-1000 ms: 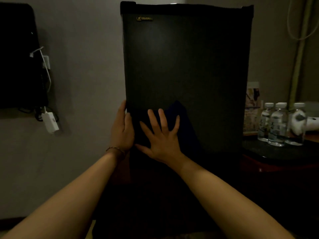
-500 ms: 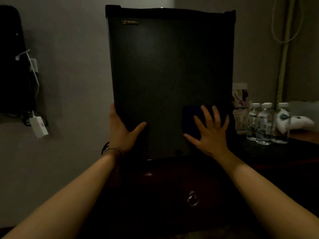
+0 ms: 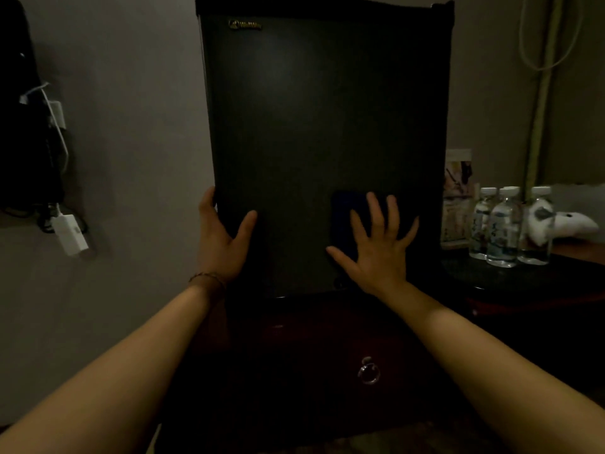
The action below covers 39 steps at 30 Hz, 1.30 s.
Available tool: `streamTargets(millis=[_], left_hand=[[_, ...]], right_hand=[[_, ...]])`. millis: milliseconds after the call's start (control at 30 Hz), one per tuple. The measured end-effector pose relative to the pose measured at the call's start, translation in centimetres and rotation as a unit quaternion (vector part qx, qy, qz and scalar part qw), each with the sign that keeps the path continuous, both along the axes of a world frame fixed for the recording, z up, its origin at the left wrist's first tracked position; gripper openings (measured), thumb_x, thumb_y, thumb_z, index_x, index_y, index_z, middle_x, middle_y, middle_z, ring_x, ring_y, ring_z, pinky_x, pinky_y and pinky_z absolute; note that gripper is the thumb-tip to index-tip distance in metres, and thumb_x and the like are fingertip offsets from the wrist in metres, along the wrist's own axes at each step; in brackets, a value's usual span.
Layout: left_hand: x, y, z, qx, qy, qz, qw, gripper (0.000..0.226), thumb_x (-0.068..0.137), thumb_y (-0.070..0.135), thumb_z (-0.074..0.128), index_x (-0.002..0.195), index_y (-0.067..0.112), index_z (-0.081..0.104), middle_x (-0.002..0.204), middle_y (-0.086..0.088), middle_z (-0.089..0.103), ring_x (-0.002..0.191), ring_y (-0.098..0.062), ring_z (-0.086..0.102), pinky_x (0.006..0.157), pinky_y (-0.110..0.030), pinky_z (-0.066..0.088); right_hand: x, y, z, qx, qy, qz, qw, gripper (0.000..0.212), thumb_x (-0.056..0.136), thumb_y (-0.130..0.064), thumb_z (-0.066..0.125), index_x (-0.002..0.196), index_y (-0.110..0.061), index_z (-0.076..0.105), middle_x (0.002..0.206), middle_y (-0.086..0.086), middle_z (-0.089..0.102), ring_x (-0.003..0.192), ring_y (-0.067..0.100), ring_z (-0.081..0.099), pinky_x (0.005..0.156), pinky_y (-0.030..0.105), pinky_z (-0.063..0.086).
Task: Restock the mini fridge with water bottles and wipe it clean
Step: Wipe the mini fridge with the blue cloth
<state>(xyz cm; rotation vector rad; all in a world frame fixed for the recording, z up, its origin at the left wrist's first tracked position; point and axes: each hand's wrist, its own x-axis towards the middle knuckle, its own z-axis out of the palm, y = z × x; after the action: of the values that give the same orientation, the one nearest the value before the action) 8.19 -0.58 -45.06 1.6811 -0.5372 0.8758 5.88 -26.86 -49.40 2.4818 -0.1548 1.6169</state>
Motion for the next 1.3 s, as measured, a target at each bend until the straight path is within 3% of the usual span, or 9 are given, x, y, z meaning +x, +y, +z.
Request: streamTargets(millis=[167, 300, 367, 500, 700, 933, 1000, 1100, 1300], left_hand=[[-0.2, 1.6, 0.9, 0.008, 0.024, -0.035, 0.999, 0.054, 0.1, 0.046, 0.047, 0.146, 0.028, 0.026, 0.151, -0.003, 0.036, 0.129, -0.019, 0.045, 0.105, -0.046, 0.045], [-0.9, 2.1, 1.2, 0.009, 0.028, -0.021, 0.999, 0.047, 0.102, 0.047, 0.037, 0.144, 0.026, 0.033, 0.137, 0.002, 0.048, 0.115, -0.012, 0.051, 0.086, -0.026, 0.044], [-1.0, 2.6, 1.4, 0.011, 0.025, -0.012, 1.0, 0.047, 0.102, 0.048, 0.036, 0.144, 0.025, 0.035, 0.13, 0.003, 0.052, 0.108, -0.012, 0.056, 0.08, -0.025, 0.045], [-1.0, 3.7, 2.0, 0.012, 0.016, 0.006, 1.0, 0.048, 0.103, 0.046, 0.037, 0.145, 0.023, 0.036, 0.125, 0.011, 0.047, 0.1, -0.002, 0.053, 0.077, -0.018, 0.041], [1.3, 3.8, 7.5, -0.006, 0.037, 0.007, 0.999, 0.056, 0.098, 0.055, 0.039, 0.144, 0.022, 0.037, 0.141, -0.008, 0.05, 0.126, -0.022, 0.051, 0.091, -0.03, 0.04], [2.0, 3.1, 25.5, -0.021, 0.019, 0.005, 1.0, 0.077, 0.084, 0.07, 0.038, 0.143, 0.022, 0.037, 0.145, -0.002, 0.044, 0.129, -0.017, 0.046, 0.101, -0.038, 0.043], [1.8, 3.1, 29.7, -0.01, 0.024, 0.003, 1.0, 0.076, 0.085, 0.07, 0.037, 0.144, 0.022, 0.036, 0.146, 0.0, 0.042, 0.129, -0.015, 0.045, 0.102, -0.037, 0.043], [2.1, 3.8, 34.6, 0.013, 0.05, 0.004, 0.999, 0.08, 0.081, 0.072, 0.035, 0.144, 0.023, 0.038, 0.144, -0.003, 0.045, 0.129, -0.015, 0.045, 0.103, -0.039, 0.043], [2.3, 4.8, 38.2, 0.081, 0.148, -0.031, 0.985, 0.072, 0.092, 0.063, 0.036, 0.15, 0.021, 0.032, 0.154, -0.003, 0.035, 0.138, -0.02, 0.035, 0.114, -0.041, 0.031]], right_hand=[[1.4, 8.0, -0.6, -0.142, 0.002, 0.101, 0.985, 0.073, 0.089, -0.077, 0.032, 0.146, -0.032, 0.036, 0.164, 0.007, 0.003, 0.151, 0.032, -0.008, 0.106, 0.074, -0.009], [3.0, 13.2, -1.8, -0.255, 0.019, 0.147, 0.955, 0.065, 0.09, -0.072, 0.043, 0.14, -0.031, 0.053, 0.164, 0.006, 0.006, 0.152, 0.029, -0.013, 0.109, 0.072, -0.015], [3.7, 13.7, -1.9, -0.266, 0.009, 0.152, 0.952, 0.063, 0.092, -0.071, 0.041, 0.14, -0.033, 0.053, 0.164, 0.004, 0.008, 0.151, 0.027, -0.016, 0.109, 0.072, -0.016], [3.7, 12.5, 0.0, -0.262, -0.024, 0.185, 0.947, 0.062, 0.091, -0.07, 0.04, 0.143, -0.035, 0.046, 0.163, 0.002, 0.014, 0.152, 0.026, 0.002, 0.112, 0.071, -0.007], [2.9, 10.8, 13.4, -0.148, -0.092, 0.13, 0.976, 0.072, 0.089, -0.074, 0.04, 0.149, -0.034, 0.033, 0.162, 0.004, 0.012, 0.149, 0.03, 0.009, 0.111, 0.069, 0.003], [3.3, 11.8, 30.1, -0.13, -0.117, 0.104, 0.979, 0.073, 0.089, -0.076, 0.037, 0.149, -0.033, 0.041, 0.158, 0.009, 0.027, 0.145, 0.034, 0.02, 0.11, 0.071, 0.014], [3.2, 12.9, 33.7, -0.122, -0.077, 0.09, 0.985, 0.074, 0.089, -0.075, 0.035, 0.148, -0.032, 0.04, 0.155, 0.007, 0.026, 0.142, 0.035, 0.024, 0.108, 0.07, 0.018], [2.9, 14.6, 39.8, -0.095, 0.108, 0.115, 0.983, 0.075, 0.086, -0.074, 0.033, 0.144, -0.028, 0.041, 0.148, 0.01, 0.04, 0.133, 0.037, 0.038, 0.102, 0.068, 0.029], [4.5, 17.9, 45.9, -0.003, 0.413, 0.203, 0.888, 0.06, 0.095, -0.057, 0.042, 0.15, -0.032, 0.036, 0.152, 0.001, 0.032, 0.14, 0.025, 0.027, 0.108, 0.065, 0.025]])
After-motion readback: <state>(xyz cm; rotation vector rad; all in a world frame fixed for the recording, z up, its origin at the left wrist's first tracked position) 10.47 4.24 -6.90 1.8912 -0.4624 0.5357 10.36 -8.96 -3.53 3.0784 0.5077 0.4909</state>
